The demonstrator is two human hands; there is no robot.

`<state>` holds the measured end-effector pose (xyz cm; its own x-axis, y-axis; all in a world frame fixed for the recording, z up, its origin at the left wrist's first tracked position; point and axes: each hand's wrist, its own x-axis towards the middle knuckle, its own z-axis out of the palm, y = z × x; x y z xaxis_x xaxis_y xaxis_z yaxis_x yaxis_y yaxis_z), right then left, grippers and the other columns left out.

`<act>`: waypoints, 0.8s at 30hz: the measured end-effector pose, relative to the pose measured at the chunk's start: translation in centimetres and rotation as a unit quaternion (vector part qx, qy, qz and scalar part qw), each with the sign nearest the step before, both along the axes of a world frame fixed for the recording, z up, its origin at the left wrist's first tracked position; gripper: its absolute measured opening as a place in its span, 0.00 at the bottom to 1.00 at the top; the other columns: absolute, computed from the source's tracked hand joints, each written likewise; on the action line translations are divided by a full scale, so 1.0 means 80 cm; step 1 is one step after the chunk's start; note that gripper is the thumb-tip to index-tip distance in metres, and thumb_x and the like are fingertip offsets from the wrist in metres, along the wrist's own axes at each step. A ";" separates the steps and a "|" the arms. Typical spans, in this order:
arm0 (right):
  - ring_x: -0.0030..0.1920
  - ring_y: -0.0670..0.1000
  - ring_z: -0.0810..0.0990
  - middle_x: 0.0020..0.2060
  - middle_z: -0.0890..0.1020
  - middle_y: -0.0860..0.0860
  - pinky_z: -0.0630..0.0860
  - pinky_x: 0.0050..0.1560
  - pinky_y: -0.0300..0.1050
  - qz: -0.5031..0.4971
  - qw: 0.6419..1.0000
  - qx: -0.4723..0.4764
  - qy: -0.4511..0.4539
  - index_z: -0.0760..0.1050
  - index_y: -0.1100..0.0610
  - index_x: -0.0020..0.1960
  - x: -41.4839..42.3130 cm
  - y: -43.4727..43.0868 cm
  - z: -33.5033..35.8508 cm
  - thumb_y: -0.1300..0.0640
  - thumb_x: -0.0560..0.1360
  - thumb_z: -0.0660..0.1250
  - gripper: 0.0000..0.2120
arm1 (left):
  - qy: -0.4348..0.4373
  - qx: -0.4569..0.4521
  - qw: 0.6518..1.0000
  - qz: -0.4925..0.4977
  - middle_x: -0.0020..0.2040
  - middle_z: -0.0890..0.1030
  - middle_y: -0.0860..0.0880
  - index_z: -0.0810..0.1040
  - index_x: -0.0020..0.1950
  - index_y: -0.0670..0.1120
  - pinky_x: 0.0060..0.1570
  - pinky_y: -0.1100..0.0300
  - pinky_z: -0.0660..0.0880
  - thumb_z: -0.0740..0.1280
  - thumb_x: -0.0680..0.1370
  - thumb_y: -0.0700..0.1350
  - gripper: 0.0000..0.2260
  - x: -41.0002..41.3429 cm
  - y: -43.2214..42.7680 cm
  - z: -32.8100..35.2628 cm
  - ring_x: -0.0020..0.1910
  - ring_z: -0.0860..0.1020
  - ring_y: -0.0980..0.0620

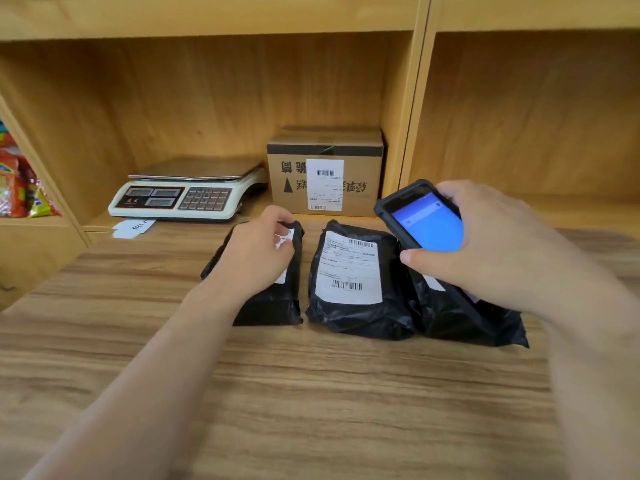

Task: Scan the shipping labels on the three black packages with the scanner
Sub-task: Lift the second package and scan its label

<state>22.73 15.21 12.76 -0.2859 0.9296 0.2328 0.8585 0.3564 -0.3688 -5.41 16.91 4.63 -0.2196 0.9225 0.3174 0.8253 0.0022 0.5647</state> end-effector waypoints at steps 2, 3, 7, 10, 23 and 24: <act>0.45 0.50 0.75 0.47 0.74 0.43 0.74 0.41 0.51 -0.009 1.000 0.002 -0.002 0.71 0.42 0.57 0.005 0.004 0.001 0.31 0.61 0.70 0.29 | -0.011 -0.028 0.999 -0.012 0.52 0.81 0.54 0.74 0.62 0.53 0.44 0.66 0.72 0.66 0.78 0.43 0.13 0.023 0.011 0.002 0.52 0.79 0.53; 0.46 0.50 0.75 0.47 0.74 0.42 0.74 0.42 0.51 -0.013 1.000 -0.002 -0.002 0.71 0.42 0.57 0.008 0.005 0.002 0.32 0.61 0.71 0.28 | -0.014 -0.039 0.999 -0.020 0.52 0.80 0.54 0.74 0.62 0.53 0.45 0.64 0.73 0.66 0.78 0.43 0.12 0.034 0.017 0.002 0.52 0.79 0.53; 0.43 0.49 0.77 0.47 0.74 0.42 0.74 0.40 0.50 -0.014 1.000 -0.011 -0.016 0.71 0.43 0.58 0.017 0.007 0.000 0.32 0.63 0.72 0.28 | 0.009 -0.071 0.996 -0.057 0.48 0.78 0.52 0.72 0.70 0.56 0.46 0.60 0.73 0.67 0.80 0.46 0.19 0.057 0.034 -0.010 0.49 0.79 0.53; 0.38 0.48 0.78 0.45 0.76 0.43 0.76 0.37 0.50 -0.010 1.000 -0.012 -0.016 0.72 0.43 0.54 0.021 0.012 0.000 0.32 0.63 0.72 0.26 | 0.023 -0.094 0.994 -0.053 0.61 0.80 0.49 0.73 0.71 0.57 0.56 0.58 0.71 0.67 0.80 0.47 0.19 0.058 0.046 -0.015 0.63 0.76 0.48; 0.43 0.42 0.76 0.47 0.79 0.44 0.74 0.40 0.47 -0.007 0.996 -0.060 -0.065 0.75 0.43 0.53 0.027 0.026 -0.010 0.32 0.63 0.70 0.23 | 0.000 -0.150 0.986 -0.074 0.69 0.76 0.48 0.78 0.70 0.56 0.57 0.60 0.66 0.72 0.78 0.47 0.20 0.055 0.060 -0.023 0.67 0.73 0.46; 0.44 0.43 0.76 0.47 0.79 0.45 0.75 0.41 0.47 -0.009 0.996 -0.063 -0.069 0.75 0.44 0.52 0.026 0.026 -0.009 0.32 0.63 0.70 0.24 | -0.006 -0.153 0.985 -0.074 0.68 0.77 0.48 0.78 0.69 0.57 0.58 0.59 0.67 0.73 0.77 0.47 0.20 0.054 0.061 -0.023 0.67 0.74 0.46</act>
